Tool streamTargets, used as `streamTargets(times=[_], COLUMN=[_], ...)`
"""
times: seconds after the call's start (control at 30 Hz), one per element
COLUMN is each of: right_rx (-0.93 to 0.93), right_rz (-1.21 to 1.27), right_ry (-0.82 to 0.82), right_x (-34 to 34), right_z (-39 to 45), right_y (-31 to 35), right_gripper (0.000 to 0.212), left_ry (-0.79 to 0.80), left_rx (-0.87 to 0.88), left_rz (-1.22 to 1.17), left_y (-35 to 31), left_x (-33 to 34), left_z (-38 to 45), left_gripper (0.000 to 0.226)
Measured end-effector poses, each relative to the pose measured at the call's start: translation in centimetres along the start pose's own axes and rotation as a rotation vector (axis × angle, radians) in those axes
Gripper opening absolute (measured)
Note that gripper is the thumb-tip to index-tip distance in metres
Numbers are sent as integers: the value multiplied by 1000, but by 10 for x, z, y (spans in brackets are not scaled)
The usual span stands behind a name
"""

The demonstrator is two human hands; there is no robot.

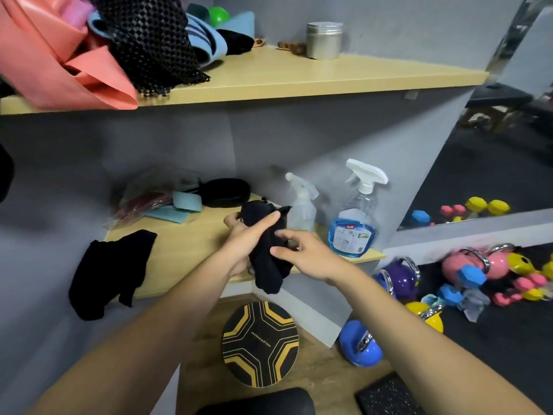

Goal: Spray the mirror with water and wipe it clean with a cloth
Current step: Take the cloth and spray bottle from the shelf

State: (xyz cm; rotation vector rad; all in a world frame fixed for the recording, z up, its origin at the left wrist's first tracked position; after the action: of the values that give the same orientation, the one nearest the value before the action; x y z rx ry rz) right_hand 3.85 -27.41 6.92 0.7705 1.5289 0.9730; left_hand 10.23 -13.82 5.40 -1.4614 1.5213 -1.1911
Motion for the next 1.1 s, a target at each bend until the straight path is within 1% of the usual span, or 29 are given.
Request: streamTargets(times=[0.03, 0.07, 0.1, 0.13, 0.17, 0.2, 0.23, 0.27, 0.3, 0.37, 0.4, 0.43, 0.47, 0.5, 0.53, 0.6, 0.67, 0.7, 0.73, 0.8, 0.87, 0.93, 1.0, 1.1], right_rx=[-22, -33, -34, -12, 11, 42, 66, 83, 100, 147, 156, 147, 139, 137, 149, 182, 157, 143, 140, 143, 136, 160, 180, 232], right_rz=[-51, -113, -134, -143, -141, -130, -99, -14, 140, 581, 757, 858, 887, 879, 857, 772, 590, 502, 430, 328, 276, 268, 298, 273], right_ry=[-56, -141, -250, -363, -453, -494, -492, -444, -368, -193, -106, -32, 16, 12, -56, -324, -608, -689, -716, -709, -639, -559, -512, -528], right_x=[-2, -2, 0, 2, 4, 5, 3, 0, -3, -12, -17, -21, -23, -26, -29, -38, -50, -55, -58, -61, -60, -56, -53, -49], right_z=[0, 2, 5, 7, 9, 10, 10, 8, 6, -1, -5, -8, -9, -8, -4, 7, 21, 28, 34, 48, 62, 75, 89, 105], right_y=[-2, -5, -6, -7, -8, -8, -8, -8, -8, -8, -8, -6, -4, -4, -4, -11, -26, -36, -43, -54, -56, -58, -61, -67], right_gripper=[20, 13, 7, 7, 13, 19, 23, 25, 29, 42, 45, 44, 41, 37, 34, 28, 13, 15, 25, 46, 65, 77, 82, 76], left_ry=[-64, -92, -75, -25, 33, 82, 117, 137, 147, 153, 135, 97, 47, 7, -18, -51, -80, -98, -118, -149, -170, -180, -162, -157], left_rx=[7, 13, 13, 3, -29, -68, -109, -137, -156, -179, -189, -190, -180, -167, -155, -138, -131, -123, -113, -97, -85, -75, -51, -3], left_rz=[-15, -29, -35, -36, -32, -36, -48, -62, -80, -104, -95, -89, -83, -85, -93, -117, -134, -139, -142, -159, -182, -190, -169, -92], left_y=[1, 1, 2, 3, 4, 4, 4, 5, 4, 2, 3, 5, 6, 7, 8, 10, 8, 7, 7, 6, 6, 5, 4, 2], left_x=[4, 11, 19, 30, 40, 47, 50, 49, 44, 31, 26, 22, 20, 19, 19, 16, 9, 4, -2, -11, -21, -30, -38, -47], left_z=[2, 3, 4, 2, -2, -6, -7, -5, -3, 1, 3, 3, 3, 3, 2, 2, 0, 0, -1, -1, -3, -7, -8, -12], left_gripper=[72, 63, 54, 45, 40, 39, 42, 45, 48, 47, 43, 35, 26, 19, 16, 17, 16, 16, 16, 21, 28, 33, 38, 44])
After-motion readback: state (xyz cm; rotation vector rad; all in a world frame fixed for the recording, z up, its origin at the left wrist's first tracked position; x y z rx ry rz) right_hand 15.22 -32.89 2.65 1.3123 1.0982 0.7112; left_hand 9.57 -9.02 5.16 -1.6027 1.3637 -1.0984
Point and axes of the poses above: each hand's wrist, its own z-axis towards the middle knuckle, its own x-axis out of the palm, y = z × x, the point moved 2 cm from there along z, towards the middle knuckle, and after that the axes turned 1 degree about z, right-handed, at the moved point
